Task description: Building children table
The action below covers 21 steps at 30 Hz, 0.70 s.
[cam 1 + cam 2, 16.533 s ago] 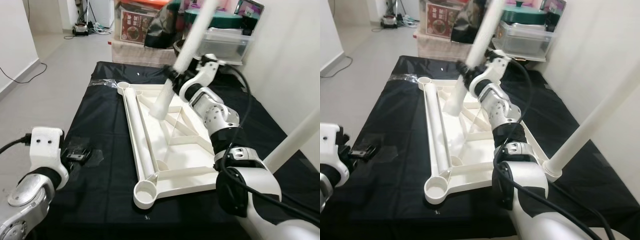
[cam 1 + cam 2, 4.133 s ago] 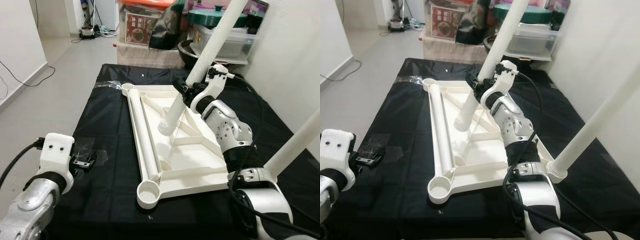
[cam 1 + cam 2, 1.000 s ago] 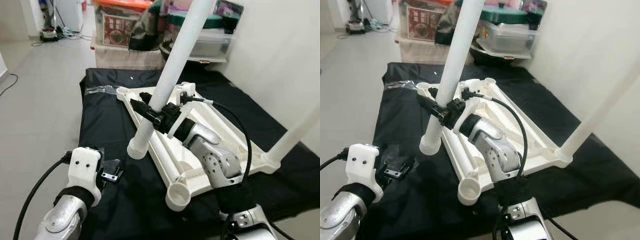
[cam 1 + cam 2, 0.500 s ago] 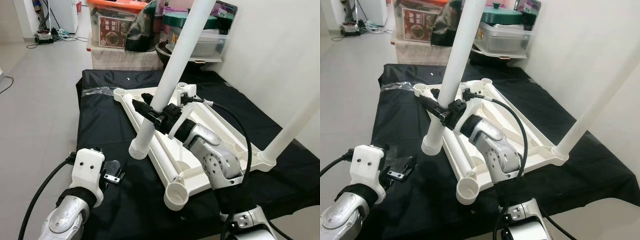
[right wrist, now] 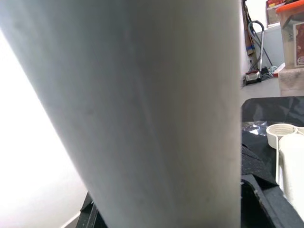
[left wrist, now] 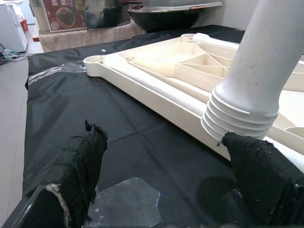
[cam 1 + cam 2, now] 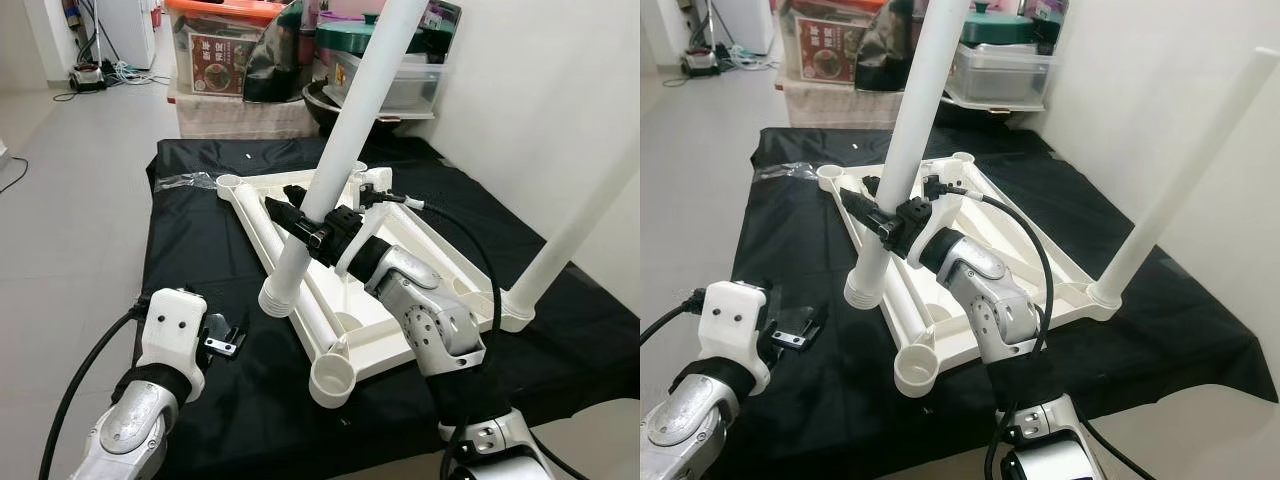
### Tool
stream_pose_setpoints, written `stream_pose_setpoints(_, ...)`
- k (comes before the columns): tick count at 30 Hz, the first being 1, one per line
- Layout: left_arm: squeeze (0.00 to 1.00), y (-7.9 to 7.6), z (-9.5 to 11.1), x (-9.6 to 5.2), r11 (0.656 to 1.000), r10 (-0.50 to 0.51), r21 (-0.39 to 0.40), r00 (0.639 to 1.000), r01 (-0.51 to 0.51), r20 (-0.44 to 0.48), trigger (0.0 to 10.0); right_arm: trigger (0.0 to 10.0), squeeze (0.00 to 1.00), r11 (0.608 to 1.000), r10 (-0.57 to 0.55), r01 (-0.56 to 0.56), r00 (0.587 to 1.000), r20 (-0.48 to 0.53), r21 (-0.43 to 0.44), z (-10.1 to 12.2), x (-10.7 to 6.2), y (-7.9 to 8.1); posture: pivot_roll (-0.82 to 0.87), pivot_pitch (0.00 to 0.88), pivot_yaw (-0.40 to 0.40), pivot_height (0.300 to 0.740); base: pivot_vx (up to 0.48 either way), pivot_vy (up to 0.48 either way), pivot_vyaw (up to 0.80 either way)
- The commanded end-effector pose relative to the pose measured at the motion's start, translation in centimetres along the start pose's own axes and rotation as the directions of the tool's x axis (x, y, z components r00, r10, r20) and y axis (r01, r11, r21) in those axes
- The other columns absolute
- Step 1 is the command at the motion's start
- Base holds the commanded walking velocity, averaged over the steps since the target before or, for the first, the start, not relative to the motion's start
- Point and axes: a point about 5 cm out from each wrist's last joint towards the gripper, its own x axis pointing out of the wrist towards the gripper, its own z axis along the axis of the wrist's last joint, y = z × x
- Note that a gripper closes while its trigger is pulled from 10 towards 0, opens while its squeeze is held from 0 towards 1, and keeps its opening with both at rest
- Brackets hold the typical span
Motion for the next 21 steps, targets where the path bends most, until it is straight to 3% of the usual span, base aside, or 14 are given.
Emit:
stream_pose_setpoints(1,0.00,-0.31,-0.26,0.13,1.000,-0.006,0.005,1.000,0.006,-0.010,10.0,10.0,0.00,1.000,-0.021,0.021,0.999,0.024,-0.010,0.42,-0.30,-0.37,0.15,0.000,-0.112,0.714,0.000,0.000,0.00)
stream_pose_setpoints(10,0.00,-0.61,-0.17,0.30,1.000,-0.012,-0.014,1.000,0.012,-0.011,10.0,10.0,0.00,1.000,-0.021,0.021,1.000,0.023,-0.009,0.41,-0.28,-0.39,0.15,0.000,-0.113,0.714,0.000,0.000,0.00)
stream_pose_setpoints(16,0.00,-0.49,-0.32,0.23,0.999,-0.002,-0.040,1.000,0.001,-0.018,10.0,10.0,0.00,1.000,-0.017,0.017,1.000,0.022,0.002,0.36,-0.14,-0.23,0.15,0.000,-0.116,0.714,-0.450,0.000,0.00)
stream_pose_setpoints(21,0.00,-0.22,-0.27,0.09,0.999,0.016,-0.041,1.000,-0.017,-0.015,10.0,10.0,0.00,1.000,-0.017,0.017,1.000,0.022,0.007,0.34,-0.04,-0.18,0.16,0.000,-0.120,0.714,0.000,0.000,0.00)
